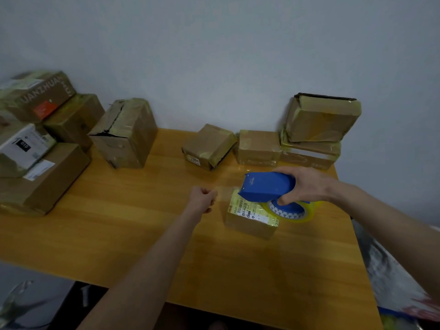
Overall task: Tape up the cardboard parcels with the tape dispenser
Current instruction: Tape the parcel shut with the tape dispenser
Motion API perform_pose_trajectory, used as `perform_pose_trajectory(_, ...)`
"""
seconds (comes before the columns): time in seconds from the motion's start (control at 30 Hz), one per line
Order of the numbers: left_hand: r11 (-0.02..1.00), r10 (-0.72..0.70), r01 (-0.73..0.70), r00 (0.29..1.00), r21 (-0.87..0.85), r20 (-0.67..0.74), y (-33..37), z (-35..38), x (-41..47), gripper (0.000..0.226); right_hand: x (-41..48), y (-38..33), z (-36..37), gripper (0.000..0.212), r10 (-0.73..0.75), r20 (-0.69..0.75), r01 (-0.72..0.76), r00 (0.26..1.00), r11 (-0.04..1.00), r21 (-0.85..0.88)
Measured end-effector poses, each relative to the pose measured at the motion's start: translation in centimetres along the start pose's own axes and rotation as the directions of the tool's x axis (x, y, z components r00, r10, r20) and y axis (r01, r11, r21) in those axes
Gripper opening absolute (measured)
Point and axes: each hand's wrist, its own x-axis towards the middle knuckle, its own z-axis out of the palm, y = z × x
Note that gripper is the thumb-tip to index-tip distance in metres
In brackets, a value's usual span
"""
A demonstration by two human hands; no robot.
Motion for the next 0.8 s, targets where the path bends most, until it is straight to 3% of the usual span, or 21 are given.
perform_pose_trajectory(0.17,0.998,-0.055,0.055,0.998,0.033,0.003,-1.9,2.2,0.6,0.012,0.1,-0.1,0.3,0.07,0.017,0.016,-0.017,1.0,1.0,-0.021)
perform_pose_trajectory(0.3,0.981,-0.013,0.012,1.0,0.193,0.006,-2.9,4.0,1.0,0.014,0.3,-0.5,1.0,0.085,0.025,-0.022,-0.026,0.999,0.998,-0.05)
perform_pose_trajectory(0.37,0.966,-0.035,0.02,0.998,0.258,0.054,-3.1,3.9,0.7,0.029,0.5,-0.9,1.4,0.088,0.021,-0.05,-0.025,0.998,0.996,-0.082)
perform_pose_trajectory(0.43,0.928,-0.096,0.063,0.993,0.367,0.072,-3.8,3.0,0.6,0.059,0.6,-1.1,1.5,0.089,0.032,-0.06,-0.039,0.998,0.993,-0.113)
perform_pose_trajectory(0.5,0.876,0.109,-0.094,0.994,0.474,-0.004,-4.2,2.3,0.6,0.061,0.6,-1.2,1.5,0.085,0.053,-0.073,-0.06,0.996,0.994,-0.097)
perform_pose_trajectory(0.57,0.784,0.458,-0.399,0.889,0.475,-0.011,-3.5,2.2,-0.4,0.042,0.7,-1.3,1.6,0.077,0.069,-0.078,-0.076,0.995,0.993,-0.087)
perform_pose_trajectory(0.6,0.71,0.566,-0.517,0.823,0.477,0.051,-2.9,2.3,-1.0,0.037,0.8,-1.4,1.6,0.075,0.07,-0.072,-0.076,0.995,0.993,-0.095)
perform_pose_trajectory(0.67,0.592,0.625,-0.639,0.749,0.491,0.221,-2.5,2.5,-2.3,0.04,0.8,-1.6,1.3,0.07,0.059,-0.052,-0.063,0.997,0.994,-0.088)
perform_pose_trajectory(0.8,0.451,0.505,-0.654,0.748,0.607,0.431,-3.5,2.6,-3.2,0.063,0.2,-1.3,0.6,0.061,0.027,-0.059,-0.032,0.998,0.995,-0.096)
